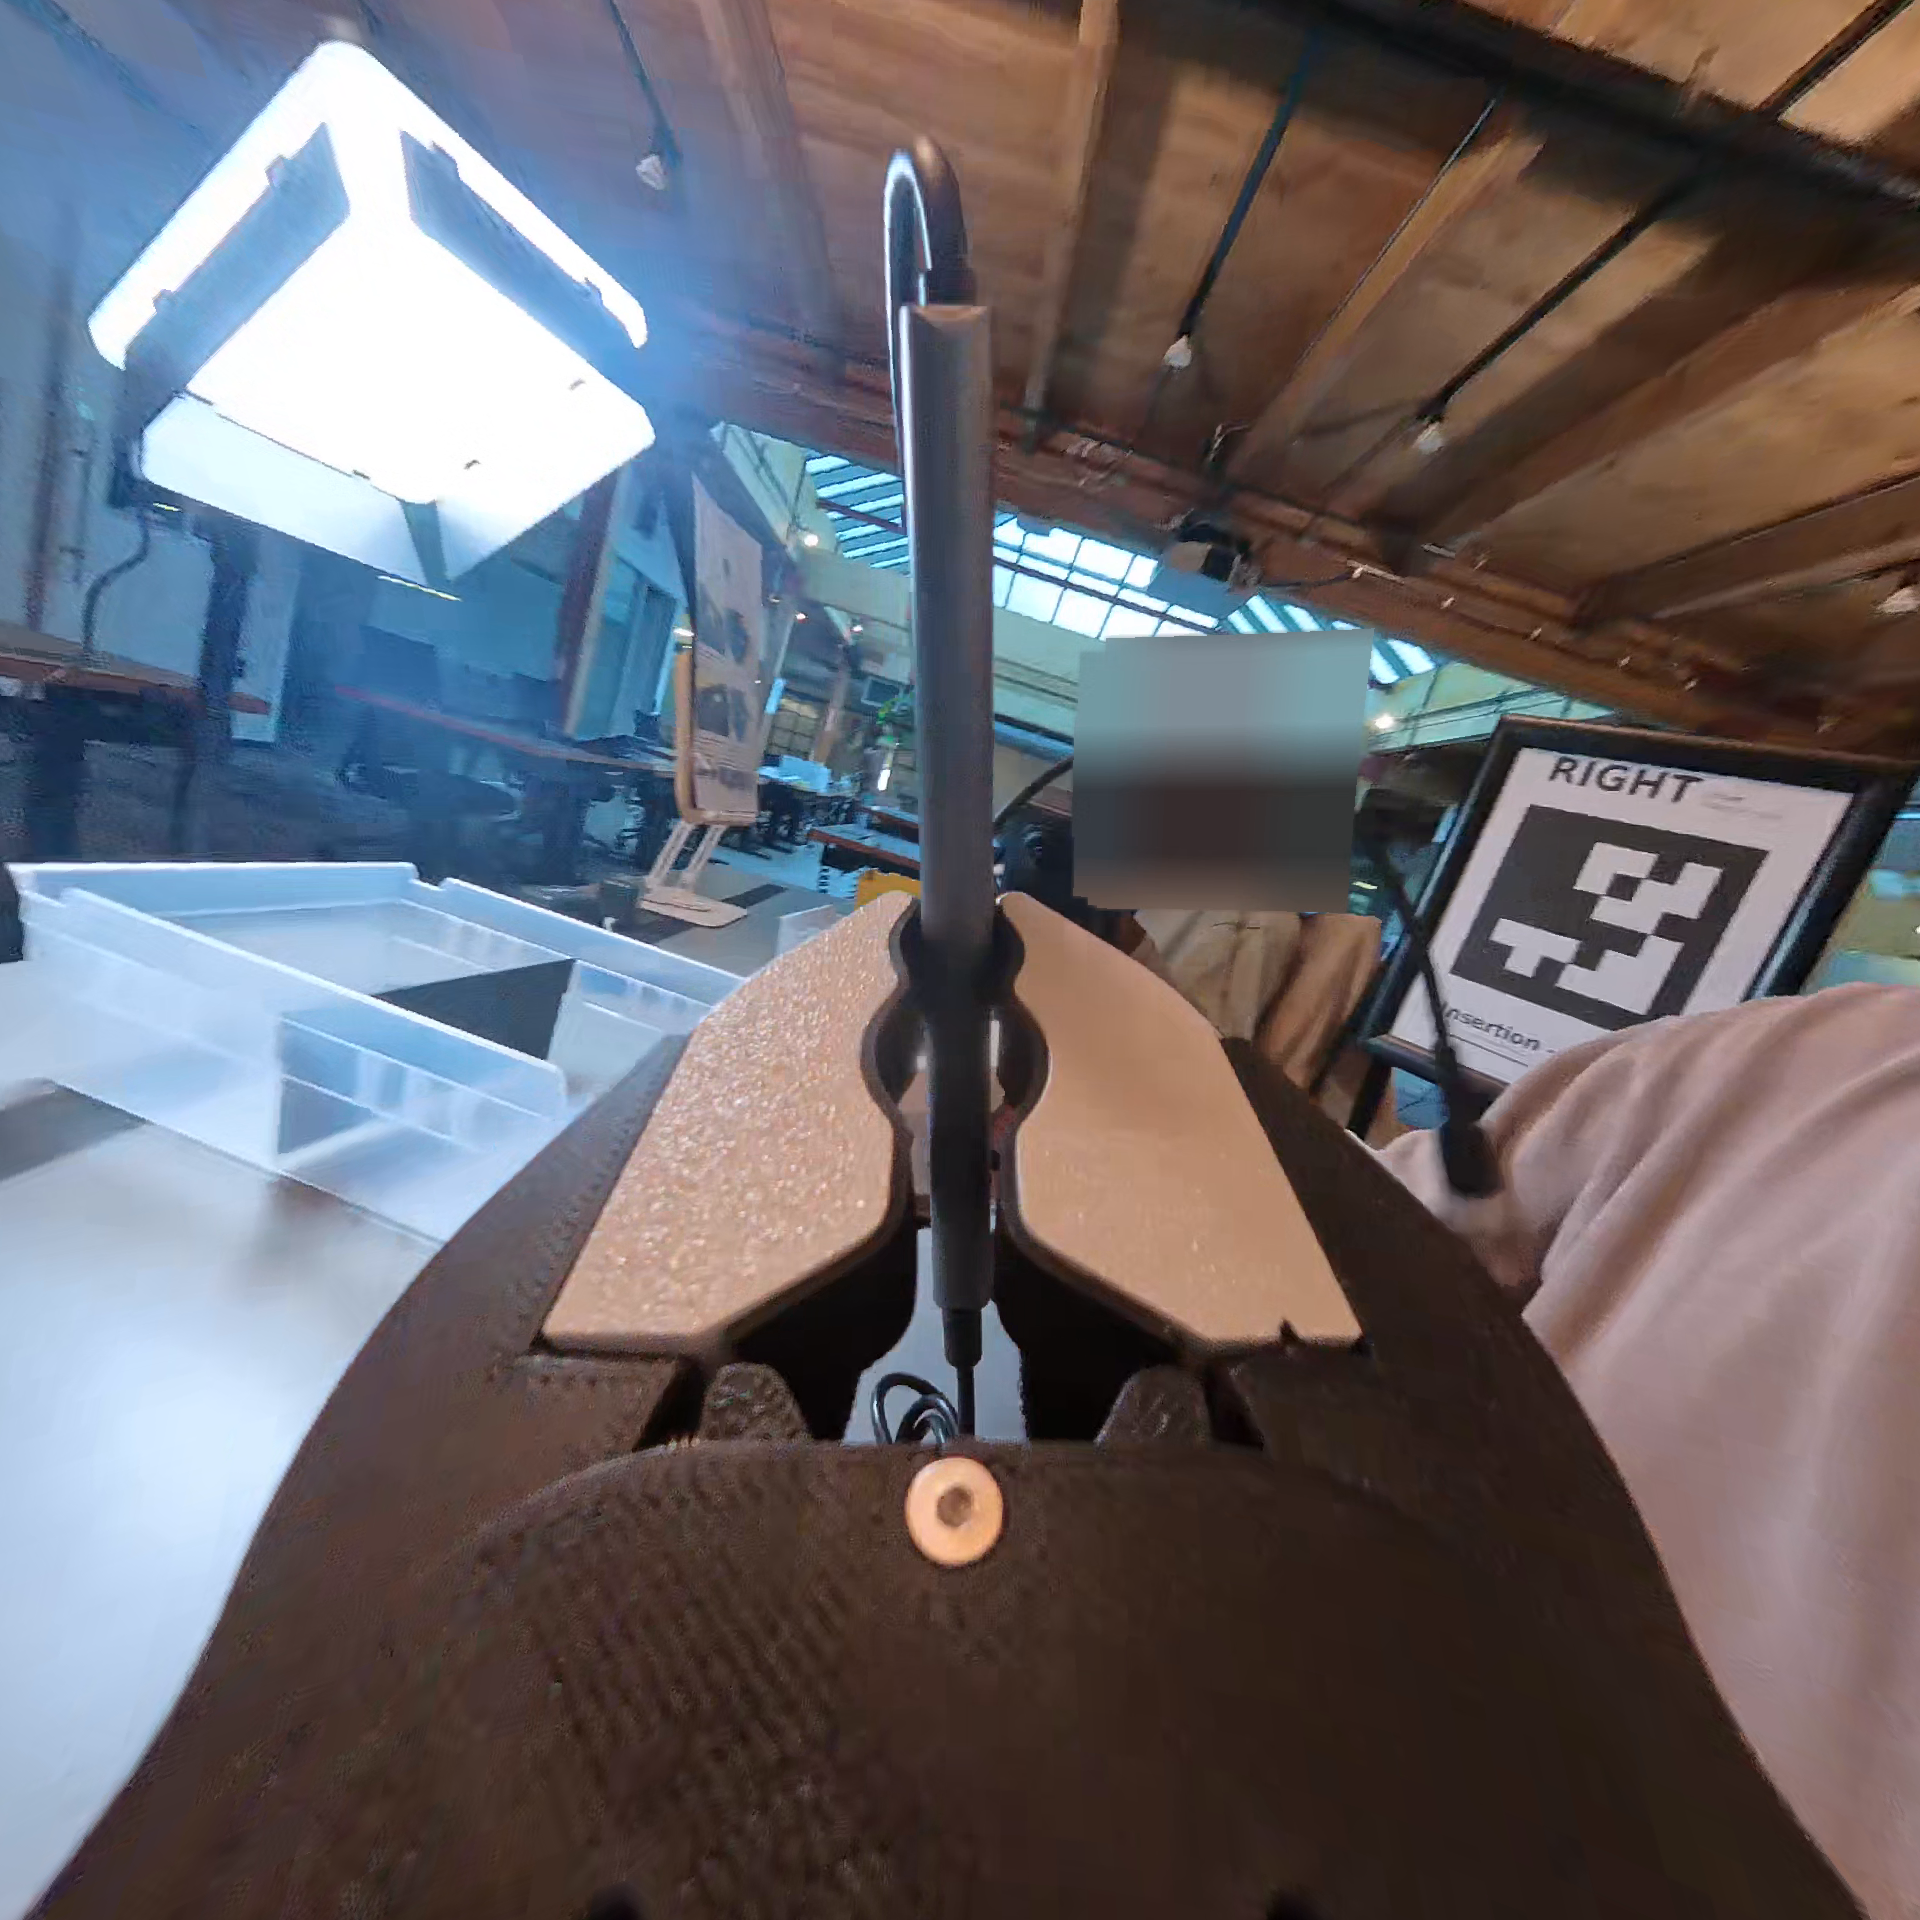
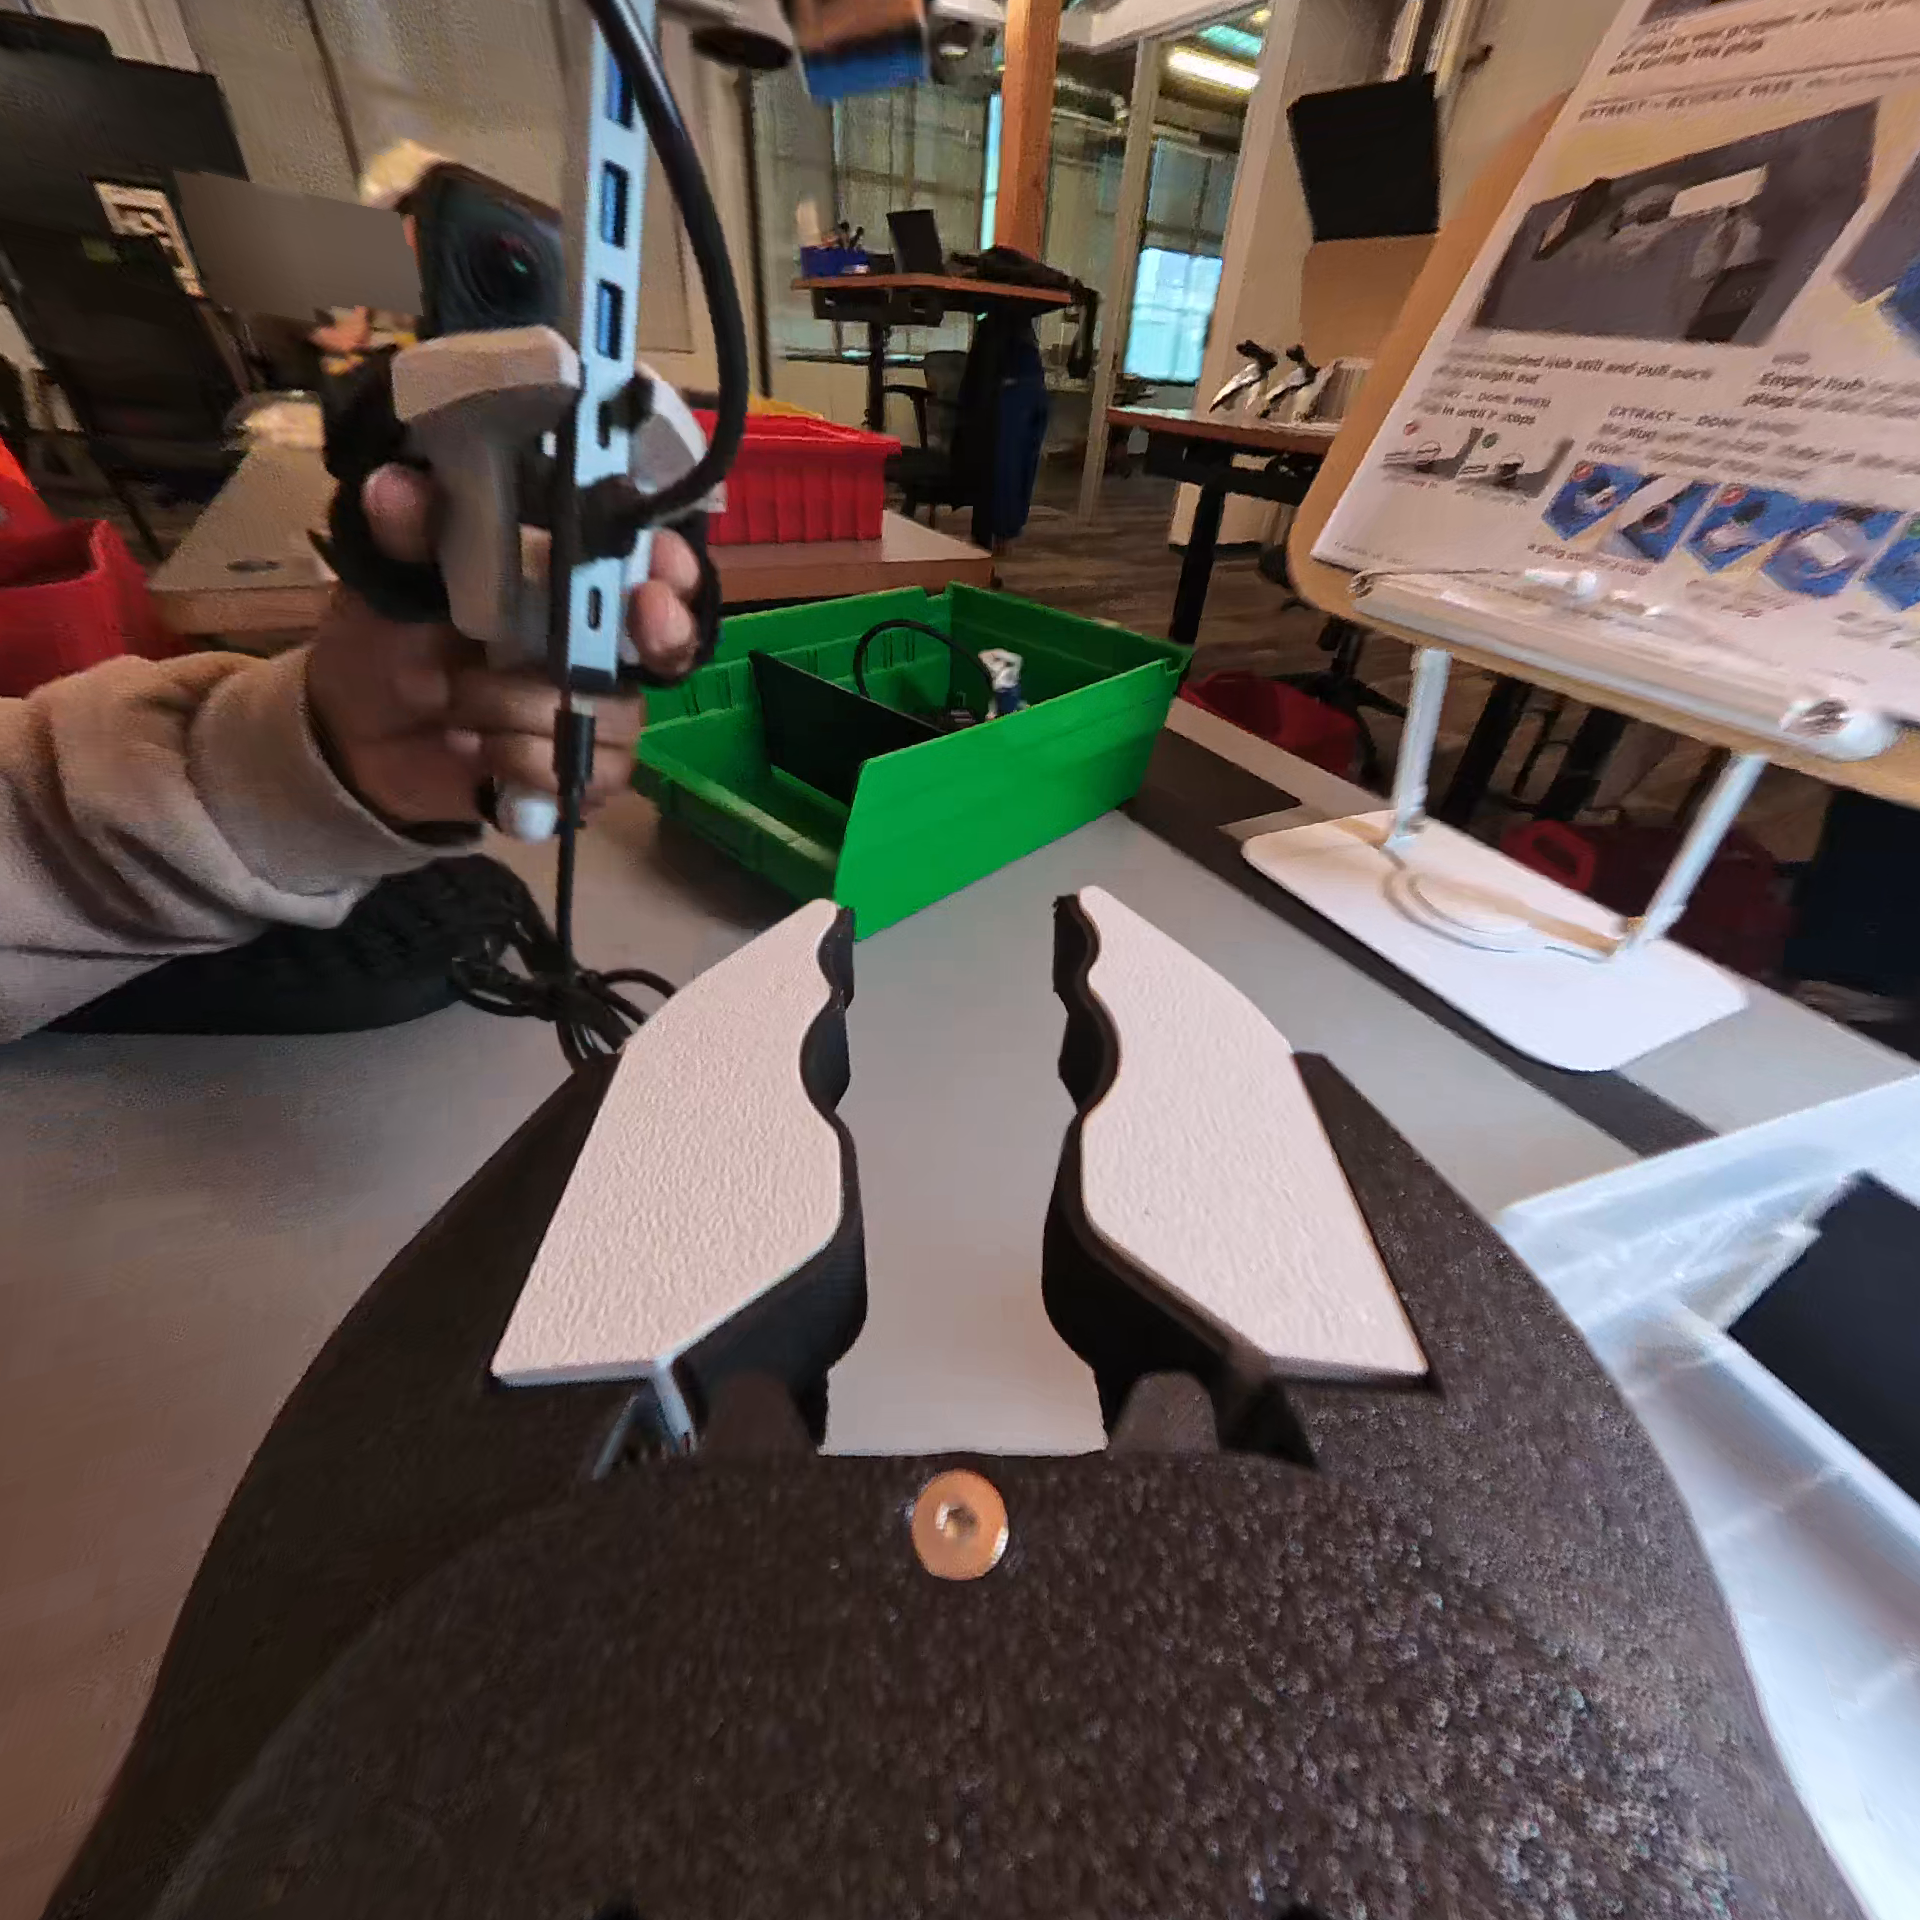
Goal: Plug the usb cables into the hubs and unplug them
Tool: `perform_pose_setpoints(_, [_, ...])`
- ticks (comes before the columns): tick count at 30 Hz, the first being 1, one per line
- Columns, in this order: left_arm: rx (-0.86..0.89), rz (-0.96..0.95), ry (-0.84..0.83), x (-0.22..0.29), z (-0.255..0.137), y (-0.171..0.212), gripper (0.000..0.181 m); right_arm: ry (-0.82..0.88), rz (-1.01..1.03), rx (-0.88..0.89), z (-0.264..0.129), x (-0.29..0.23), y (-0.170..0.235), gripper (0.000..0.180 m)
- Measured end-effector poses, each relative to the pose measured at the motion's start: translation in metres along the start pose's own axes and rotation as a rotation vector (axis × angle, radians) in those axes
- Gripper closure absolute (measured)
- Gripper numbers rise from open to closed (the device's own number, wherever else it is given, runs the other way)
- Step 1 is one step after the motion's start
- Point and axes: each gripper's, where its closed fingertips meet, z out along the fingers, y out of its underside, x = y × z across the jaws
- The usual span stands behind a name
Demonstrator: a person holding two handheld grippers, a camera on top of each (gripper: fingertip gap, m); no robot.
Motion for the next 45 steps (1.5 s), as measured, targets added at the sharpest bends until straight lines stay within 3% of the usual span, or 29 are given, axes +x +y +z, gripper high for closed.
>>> perform_pose_setpoints(4, [0.019,-0.053,0.032,0.001,-0.002,0.023,0.17,-0.22,0.101,0.02,0.016,-0.043,0.017,0.138])
perform_pose_setpoints(10, [-0.076,-0.049,0.013,0.004,0.007,0.067,0.17,-0.344,0.184,0.069,0.025,-0.074,0.014,0.137])
perform_pose_setpoints(15, [-0.151,-0.03,0.026,0.004,0.01,0.083,0.17,-0.36,0.185,0.091,0.021,-0.08,0.017,0.171])
perform_pose_setpoints(24, [-0.376,0.165,0.051,0.01,0.002,0.11,0.164,-0.462,0.213,0.075,0.01,-0.087,0.024,0.172])
perform_pose_setpoints(31, [-0.402,0.203,0.077,0.013,0.002,0.109,0.169,-0.473,0.189,0.088,0.009,-0.086,0.021,0.172])
perform_pose_setpoints(33, [-0.345,0.211,0.071,0.01,-0.003,0.095,0.17,-0.456,0.174,0.121,0.005,-0.081,0.017,0.172])
perform_pose_setpoints(37, [-0.109,0.199,-0.023,-0.012,-0.041,0.028,0.17,-0.31,0.15,0.182,-0.027,-0.029,0.004,0.172])
perform_pose_setpoints(42, [-0.135,0.173,-0.097,-0.034,-0.053,0.036,0.17,-0.099,0.13,0.219,-0.048,0.022,-0.005,0.172])
perform_pose_setpoints(45, [-0.141,0.185,-0.074,-0.026,-0.047,0.039,0.17,0.054,0.063,0.123,-0.05,0.046,0.001,0.172])
